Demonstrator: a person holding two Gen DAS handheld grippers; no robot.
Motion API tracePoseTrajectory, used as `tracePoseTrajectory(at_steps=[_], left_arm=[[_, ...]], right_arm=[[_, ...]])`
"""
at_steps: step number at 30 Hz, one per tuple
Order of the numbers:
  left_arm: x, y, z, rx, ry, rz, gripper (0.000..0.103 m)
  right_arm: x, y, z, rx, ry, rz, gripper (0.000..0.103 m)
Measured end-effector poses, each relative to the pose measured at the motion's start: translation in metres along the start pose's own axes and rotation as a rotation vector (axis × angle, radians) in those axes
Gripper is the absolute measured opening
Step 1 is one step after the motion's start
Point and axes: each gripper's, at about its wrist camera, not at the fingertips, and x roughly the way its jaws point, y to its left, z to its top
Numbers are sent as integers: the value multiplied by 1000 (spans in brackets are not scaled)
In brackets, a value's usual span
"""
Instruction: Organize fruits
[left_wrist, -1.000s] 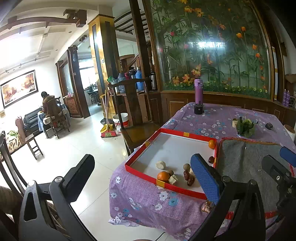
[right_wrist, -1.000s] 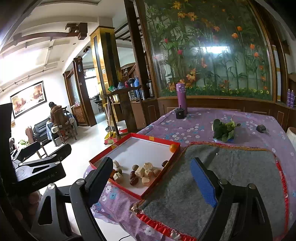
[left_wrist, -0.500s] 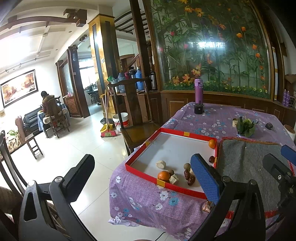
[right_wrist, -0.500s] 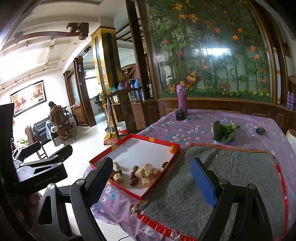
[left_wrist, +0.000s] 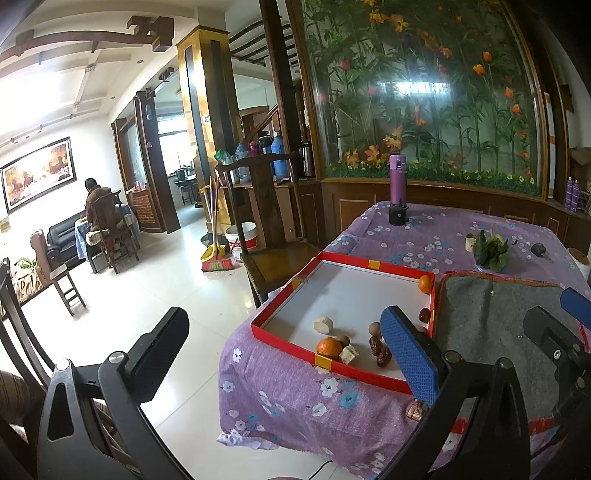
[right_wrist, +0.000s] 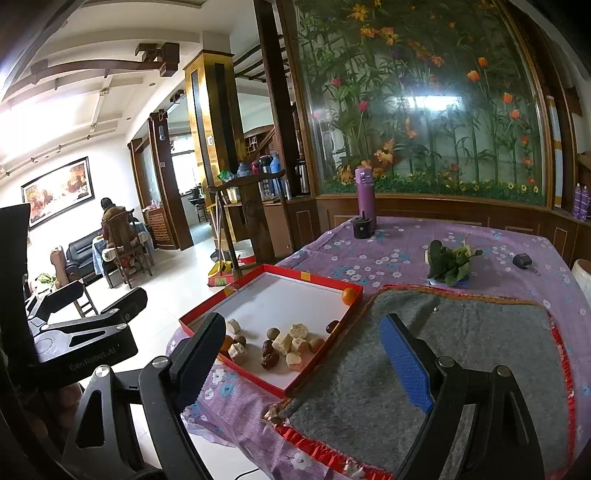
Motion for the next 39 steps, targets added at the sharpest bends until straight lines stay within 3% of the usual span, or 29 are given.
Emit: tracePoseTrajectory(at_steps=[19, 39], left_arm=[[15, 5, -12, 6, 26, 2, 103], [44, 15, 0, -10, 51, 21, 103]], right_arm=[[10, 8, 6, -12, 15, 8, 87], [45, 21, 24, -24, 42, 3, 87]])
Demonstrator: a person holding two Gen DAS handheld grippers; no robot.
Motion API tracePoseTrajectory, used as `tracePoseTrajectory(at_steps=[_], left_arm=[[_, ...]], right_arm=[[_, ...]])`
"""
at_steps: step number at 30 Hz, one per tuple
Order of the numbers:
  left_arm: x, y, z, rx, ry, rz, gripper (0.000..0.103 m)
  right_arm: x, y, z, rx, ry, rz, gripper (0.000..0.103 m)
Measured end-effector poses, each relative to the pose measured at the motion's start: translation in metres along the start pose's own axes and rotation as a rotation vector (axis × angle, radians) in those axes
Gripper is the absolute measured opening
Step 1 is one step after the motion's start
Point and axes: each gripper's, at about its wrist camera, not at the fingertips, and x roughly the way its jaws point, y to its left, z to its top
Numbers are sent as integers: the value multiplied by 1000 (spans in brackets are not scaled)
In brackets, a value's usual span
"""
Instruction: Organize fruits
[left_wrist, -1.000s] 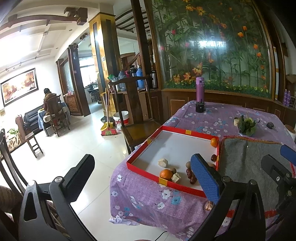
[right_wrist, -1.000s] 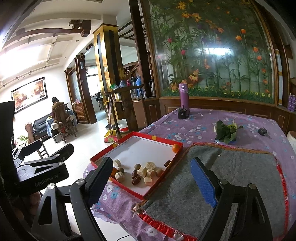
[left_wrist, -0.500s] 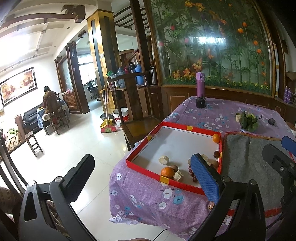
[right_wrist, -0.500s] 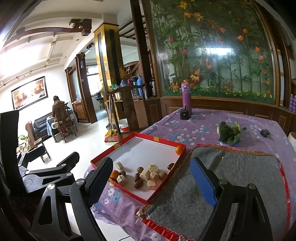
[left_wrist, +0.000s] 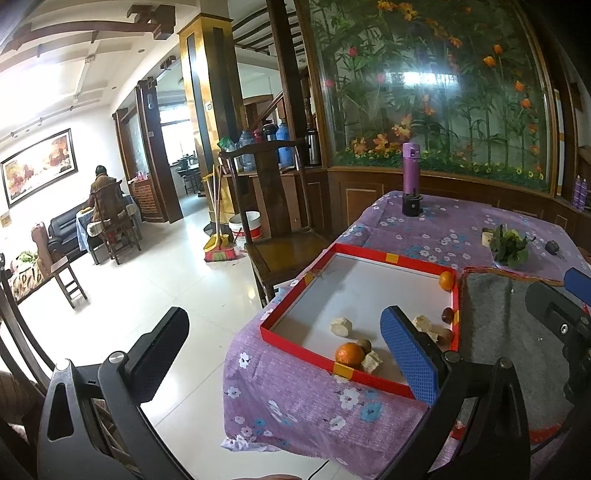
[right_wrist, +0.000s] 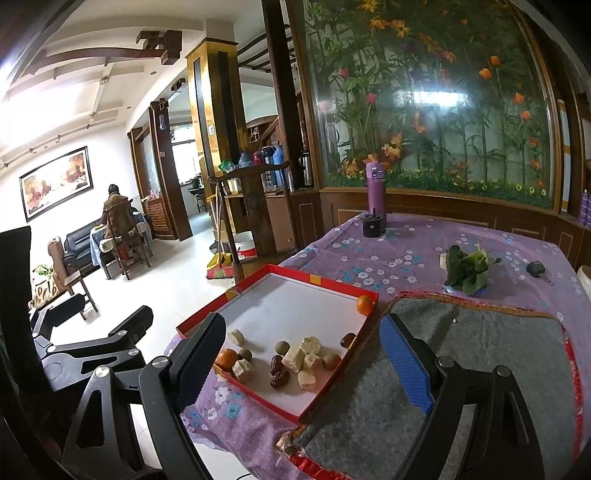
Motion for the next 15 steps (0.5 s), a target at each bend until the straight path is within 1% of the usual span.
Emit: tracePoseTrajectory(at_steps=[15], left_arm=[[21, 2, 6, -4, 25, 7, 103]], right_arm=[[25, 2, 2, 14, 24, -6, 87]])
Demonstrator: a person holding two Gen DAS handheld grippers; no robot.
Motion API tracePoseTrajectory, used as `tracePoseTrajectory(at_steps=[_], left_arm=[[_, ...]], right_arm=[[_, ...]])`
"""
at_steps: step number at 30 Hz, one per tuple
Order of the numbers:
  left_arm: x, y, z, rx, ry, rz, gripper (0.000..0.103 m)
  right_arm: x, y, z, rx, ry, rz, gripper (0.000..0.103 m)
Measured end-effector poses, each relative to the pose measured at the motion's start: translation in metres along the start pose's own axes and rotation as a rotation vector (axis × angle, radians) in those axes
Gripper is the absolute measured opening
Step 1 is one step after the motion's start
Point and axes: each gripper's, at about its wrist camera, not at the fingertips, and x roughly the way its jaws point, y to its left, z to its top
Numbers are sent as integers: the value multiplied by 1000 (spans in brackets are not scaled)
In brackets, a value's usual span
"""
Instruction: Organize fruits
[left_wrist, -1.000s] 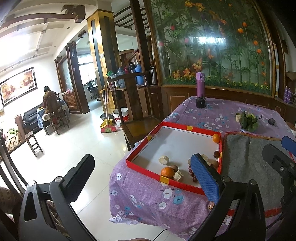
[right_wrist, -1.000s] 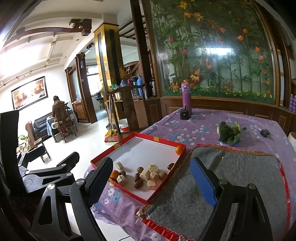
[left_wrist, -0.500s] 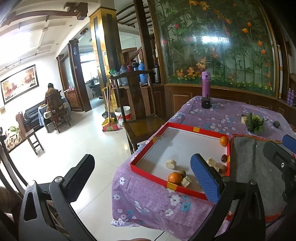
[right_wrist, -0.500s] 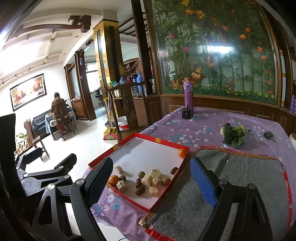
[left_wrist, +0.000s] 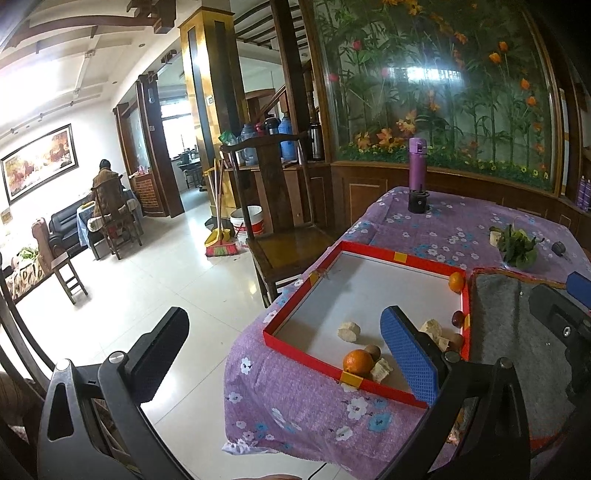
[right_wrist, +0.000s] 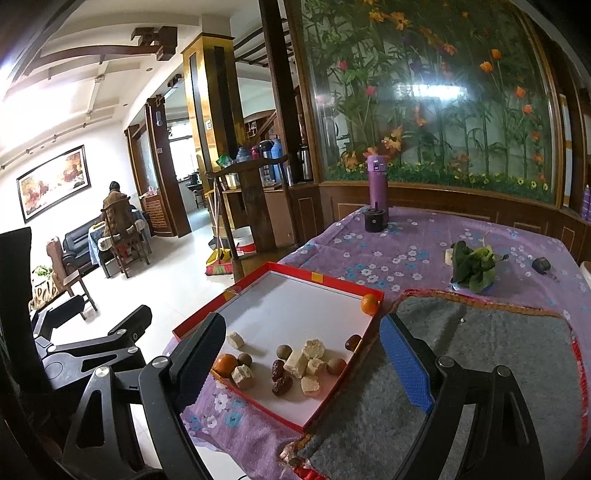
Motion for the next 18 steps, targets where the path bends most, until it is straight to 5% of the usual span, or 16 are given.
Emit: tracePoseTrajectory(at_steps=[18], left_arm=[[6, -7, 21, -6, -38, -26, 103]], right_arm=[[12, -13, 2, 73, -7, -35, 87]])
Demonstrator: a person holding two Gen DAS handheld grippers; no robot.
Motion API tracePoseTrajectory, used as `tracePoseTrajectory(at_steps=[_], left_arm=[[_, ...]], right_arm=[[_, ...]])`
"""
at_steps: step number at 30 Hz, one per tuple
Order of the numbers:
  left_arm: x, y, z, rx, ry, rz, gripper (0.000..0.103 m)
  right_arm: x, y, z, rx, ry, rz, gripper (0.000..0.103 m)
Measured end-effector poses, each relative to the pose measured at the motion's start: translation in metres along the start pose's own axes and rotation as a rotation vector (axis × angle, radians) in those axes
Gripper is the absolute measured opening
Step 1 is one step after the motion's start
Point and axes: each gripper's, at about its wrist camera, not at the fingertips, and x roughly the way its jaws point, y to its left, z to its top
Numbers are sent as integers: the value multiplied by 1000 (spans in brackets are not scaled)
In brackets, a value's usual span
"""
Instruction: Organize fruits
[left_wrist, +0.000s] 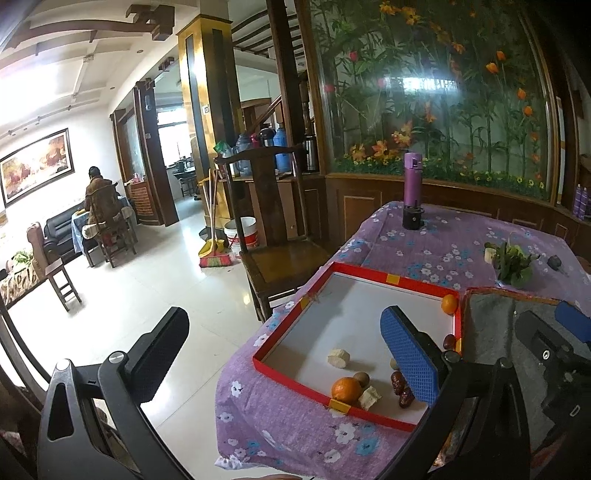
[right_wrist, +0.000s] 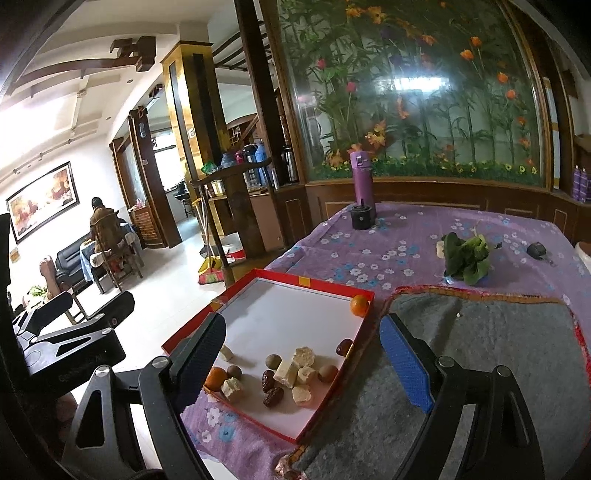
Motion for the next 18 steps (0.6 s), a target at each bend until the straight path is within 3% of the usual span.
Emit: tracePoseTrajectory(at_steps=[18], left_arm=[[17, -1, -1, -1, 22, 32, 103]], right_arm=[[20, -8, -4, 20, 24, -17, 87]])
